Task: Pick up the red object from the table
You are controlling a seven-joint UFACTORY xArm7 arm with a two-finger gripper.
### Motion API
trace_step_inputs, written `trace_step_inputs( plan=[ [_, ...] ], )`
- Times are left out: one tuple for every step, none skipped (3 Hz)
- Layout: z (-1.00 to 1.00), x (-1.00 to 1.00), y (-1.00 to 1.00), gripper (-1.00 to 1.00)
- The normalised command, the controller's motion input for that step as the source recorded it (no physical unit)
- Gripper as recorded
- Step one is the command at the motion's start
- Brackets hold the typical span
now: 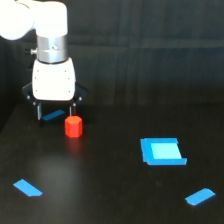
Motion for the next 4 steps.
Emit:
trace_step_inputs(
  plan=[
    [-0.04,0.46,-0.85,1.00],
    [-0.07,0.37,-0.53,1.00],
    [-0.08,0.45,-0.78,0.97],
    [-0.12,0.19,-0.46,0.85]
  ],
)
